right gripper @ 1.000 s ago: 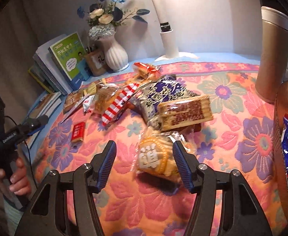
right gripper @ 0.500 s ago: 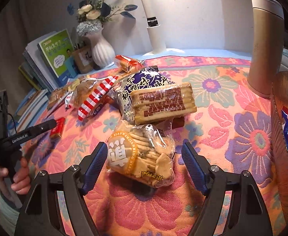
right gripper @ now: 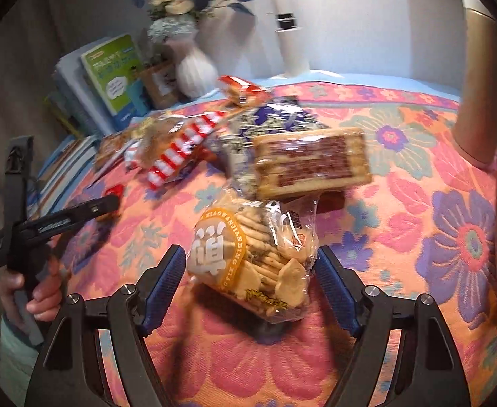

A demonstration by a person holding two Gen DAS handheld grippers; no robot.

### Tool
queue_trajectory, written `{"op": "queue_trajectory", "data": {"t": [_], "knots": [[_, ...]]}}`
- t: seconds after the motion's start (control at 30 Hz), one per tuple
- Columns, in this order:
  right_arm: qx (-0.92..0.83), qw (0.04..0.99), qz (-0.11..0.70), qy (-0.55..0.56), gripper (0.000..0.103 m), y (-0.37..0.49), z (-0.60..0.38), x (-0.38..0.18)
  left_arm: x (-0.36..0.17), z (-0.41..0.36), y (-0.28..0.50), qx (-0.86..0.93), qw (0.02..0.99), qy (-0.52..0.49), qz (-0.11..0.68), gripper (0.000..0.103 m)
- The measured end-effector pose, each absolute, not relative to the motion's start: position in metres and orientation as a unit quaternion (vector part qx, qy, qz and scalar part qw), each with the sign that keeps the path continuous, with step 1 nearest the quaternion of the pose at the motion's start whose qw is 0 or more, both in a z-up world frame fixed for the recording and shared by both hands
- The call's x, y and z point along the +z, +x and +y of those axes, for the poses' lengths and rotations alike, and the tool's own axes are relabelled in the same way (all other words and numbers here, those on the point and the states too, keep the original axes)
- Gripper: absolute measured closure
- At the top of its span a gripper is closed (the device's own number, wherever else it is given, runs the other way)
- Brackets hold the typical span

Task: Organize snacks
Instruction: 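Grasp the rice cracker bag with the right tool while the left grasps the red biscuit pack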

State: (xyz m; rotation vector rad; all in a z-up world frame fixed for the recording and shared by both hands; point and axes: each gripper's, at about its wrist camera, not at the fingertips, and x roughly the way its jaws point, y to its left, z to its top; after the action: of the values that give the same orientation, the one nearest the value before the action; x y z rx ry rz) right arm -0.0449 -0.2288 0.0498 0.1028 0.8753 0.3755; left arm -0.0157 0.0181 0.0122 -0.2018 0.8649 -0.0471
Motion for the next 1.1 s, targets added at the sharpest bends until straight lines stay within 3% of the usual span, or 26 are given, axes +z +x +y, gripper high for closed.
{"op": "queue_trajectory", "data": {"t": [0.17,0.8,1.1], "knots": [[0.225,0.888,0.399,0.029,0.025,-0.057,-0.218,0.057,0.012,0.016,-0.014,-0.021,0.902,-0.086,0.422,0.029],[0.185,0.862,0.468,0.06,0.023,-0.024,-0.197,0.039,0.01,0.011,-0.009,-0.004,0.901,-0.06,0.43,0.029],[0.19,0.866,0.461,0.024,0.038,-0.031,-0.185,0.037,0.011,0.011,-0.012,0.016,0.906,-0.042,0.421,0.063]]}}
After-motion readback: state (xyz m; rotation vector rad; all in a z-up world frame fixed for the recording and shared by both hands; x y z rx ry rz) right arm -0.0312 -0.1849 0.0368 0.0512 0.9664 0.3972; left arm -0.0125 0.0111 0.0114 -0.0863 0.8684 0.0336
